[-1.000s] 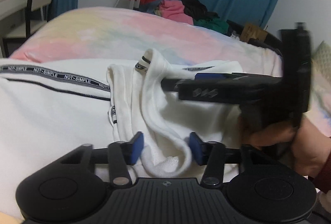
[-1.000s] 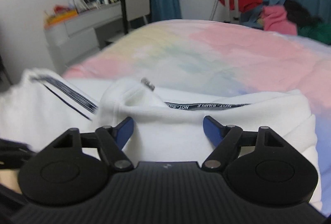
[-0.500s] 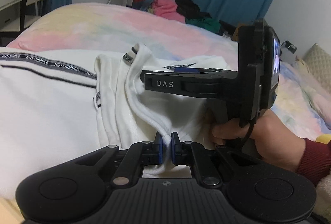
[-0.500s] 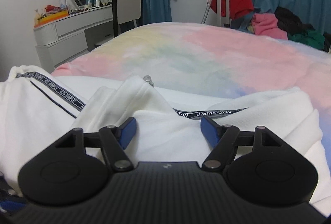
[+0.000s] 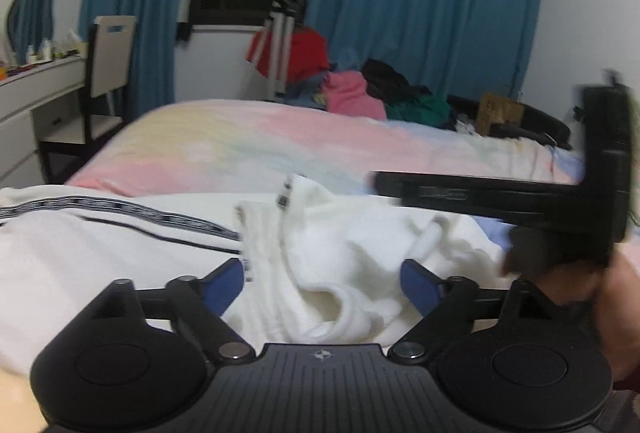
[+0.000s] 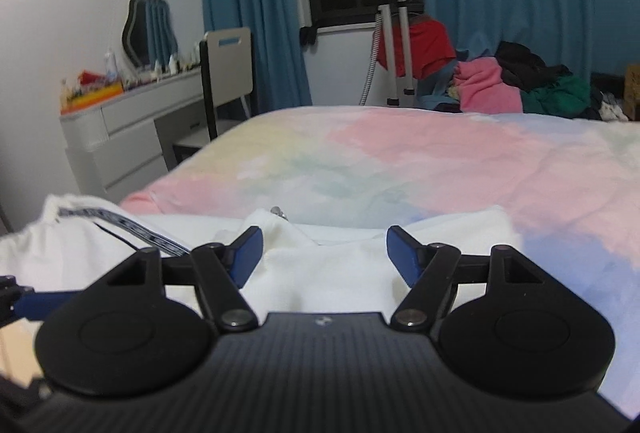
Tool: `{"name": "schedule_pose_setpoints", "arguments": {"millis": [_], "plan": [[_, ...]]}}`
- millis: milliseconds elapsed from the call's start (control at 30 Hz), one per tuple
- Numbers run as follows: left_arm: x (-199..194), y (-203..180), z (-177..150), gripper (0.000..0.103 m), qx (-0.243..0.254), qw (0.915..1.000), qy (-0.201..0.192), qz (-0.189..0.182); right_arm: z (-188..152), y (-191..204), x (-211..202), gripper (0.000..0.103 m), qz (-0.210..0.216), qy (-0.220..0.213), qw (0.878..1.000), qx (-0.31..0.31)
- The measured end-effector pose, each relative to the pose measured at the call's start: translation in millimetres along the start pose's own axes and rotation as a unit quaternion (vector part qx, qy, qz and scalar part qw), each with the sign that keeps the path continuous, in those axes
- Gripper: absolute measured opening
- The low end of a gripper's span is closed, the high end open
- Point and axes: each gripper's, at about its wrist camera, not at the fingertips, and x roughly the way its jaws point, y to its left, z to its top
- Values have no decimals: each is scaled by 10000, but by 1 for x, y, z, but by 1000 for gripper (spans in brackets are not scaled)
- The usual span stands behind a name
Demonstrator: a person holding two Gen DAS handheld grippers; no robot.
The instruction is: Fold clothes
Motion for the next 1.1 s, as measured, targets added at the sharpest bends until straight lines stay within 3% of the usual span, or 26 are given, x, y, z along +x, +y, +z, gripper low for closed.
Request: {"name": "schedule_pose_setpoints", "arguments": {"millis": [67, 133, 200, 267, 333, 433, 533, 700, 800, 867, 900, 967, 1100], "plan": [[-9, 15, -1, 103, -302, 9992, 52, 247, 0, -1, -18, 71, -86, -34, 9999, 65], [-15, 38, -1, 103, -686, 9960, 204, 542, -1, -3, -33, 81, -178, -37, 9998, 109], [-24, 65, 1, 103, -1149, 9892, 362, 831, -4, -6, -46, 83, -241, -59, 9993, 278], [-31, 95, 1, 103, -1792, 9768, 531, 1046, -6, -10, -55, 83, -215, -29, 9983, 534], [-40, 129, -4, 103, -2608, 9570, 695, 1061, -8, -13, -59, 83, -83, 69, 9973, 729], [-48, 179, -14, 103, -3860, 9126, 925, 981, -10, -15, -61, 83, 79, 146, 9958, 895], [-48, 221, -27, 103, -4739, 8693, 983, 1004, -12, -10, -57, 83, 85, 60, 9974, 715], [-30, 258, -42, 99, -5440, 8303, 611, 1044, -17, -4, -52, 83, -57, -257, 9992, 310], [-20, 280, -50, 98, -5833, 8043, 380, 1064, -21, -1, -44, 83, -18, -160, 9997, 195], [-16, 290, -47, 92, -5753, 8061, 194, 1372, -23, 3, -35, 83, -13, 5, 10000, 98], [-14, 291, -43, 89, -5649, 8111, 131, 1513, -24, 6, -31, 83, -10, 87, 9999, 50], [-9, 293, -38, 75, -5438, 8199, 68, 1791, -28, 13, -21, 83, 30, 252, 9995, -164], [-5, 300, -39, 59, -5345, 8205, 18, 2025, -42, 31, -1, 83, 92, 720, 9962, -490]]}}
